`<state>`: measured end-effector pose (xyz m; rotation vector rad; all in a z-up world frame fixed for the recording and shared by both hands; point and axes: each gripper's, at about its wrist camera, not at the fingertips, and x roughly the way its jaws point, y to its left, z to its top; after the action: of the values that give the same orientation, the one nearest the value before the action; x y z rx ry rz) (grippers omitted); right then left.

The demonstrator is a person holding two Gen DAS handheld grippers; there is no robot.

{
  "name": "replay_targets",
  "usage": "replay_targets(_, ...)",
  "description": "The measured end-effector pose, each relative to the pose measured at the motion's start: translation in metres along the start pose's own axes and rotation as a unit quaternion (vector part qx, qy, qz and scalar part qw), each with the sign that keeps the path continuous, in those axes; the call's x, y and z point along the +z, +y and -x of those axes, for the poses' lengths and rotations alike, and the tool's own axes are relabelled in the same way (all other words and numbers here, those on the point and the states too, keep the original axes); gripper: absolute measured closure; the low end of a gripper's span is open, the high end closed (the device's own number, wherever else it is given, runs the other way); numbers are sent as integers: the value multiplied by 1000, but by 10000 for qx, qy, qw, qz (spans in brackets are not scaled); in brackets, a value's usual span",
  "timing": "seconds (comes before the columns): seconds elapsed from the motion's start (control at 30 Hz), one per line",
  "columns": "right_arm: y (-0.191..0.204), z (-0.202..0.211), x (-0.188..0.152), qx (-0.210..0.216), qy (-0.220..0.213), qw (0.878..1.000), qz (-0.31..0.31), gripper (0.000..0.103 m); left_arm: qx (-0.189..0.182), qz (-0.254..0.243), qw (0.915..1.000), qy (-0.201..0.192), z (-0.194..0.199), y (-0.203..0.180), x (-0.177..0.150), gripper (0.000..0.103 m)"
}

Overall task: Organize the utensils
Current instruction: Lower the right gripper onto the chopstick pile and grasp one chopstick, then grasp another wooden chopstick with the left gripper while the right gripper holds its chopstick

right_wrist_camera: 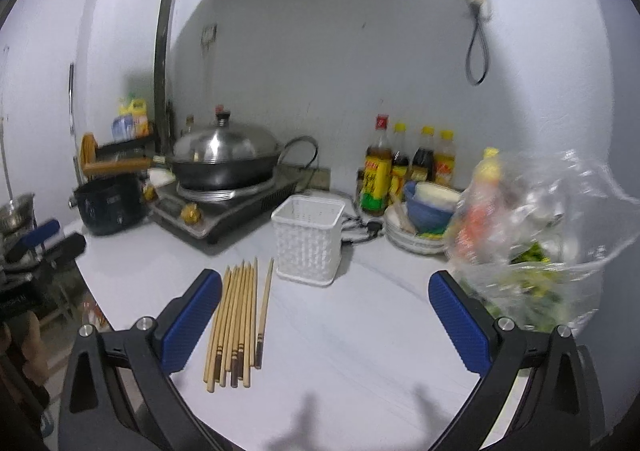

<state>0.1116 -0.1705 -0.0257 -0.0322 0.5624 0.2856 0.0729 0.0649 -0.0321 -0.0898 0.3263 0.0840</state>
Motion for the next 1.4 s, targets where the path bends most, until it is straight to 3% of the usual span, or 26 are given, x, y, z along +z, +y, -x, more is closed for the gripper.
replay_targets(0.2, 23, -67, -5, 239, 619, 9975, 259, 5, 85, 90, 9988, 471, -36, 25, -12, 0)
replay_targets(0.27, 31, -96, -8, 327, 928, 9945, 346, 15, 88, 153, 9977, 649, -48, 33, -17, 0)
replay_targets(0.43, 43, -159, -23, 549, 1660, 9839, 373, 60, 56, 306, 9944, 1012, -76, 52, -29, 0)
replay_targets(0.57, 51, -197, -37, 832, 2041, 9750, 296, 68, 18, 280, 9910, 1309, -98, 58, -36, 0)
replay_targets(0.87, 58, -234, -52, 1066, 2519, 9614, 304, 80, -83, 60, 9831, 1828, -137, 42, -48, 0)
replay_targets(0.97, 59, -241, -52, 1140, 2528, 9602, 345, 83, -60, -12, 9807, 1954, -144, 33, -47, 0)
replay_targets(1.1, 62, -246, -50, 1234, 2503, 9587, 550, 97, 25, -195, 9774, 2105, -155, 20, -50, 0)
replay_targets(1.4, 34, -229, -52, 1494, 2338, 9595, 481, 97, 111, -691, 9659, 2492, -181, -27, -69, 0)
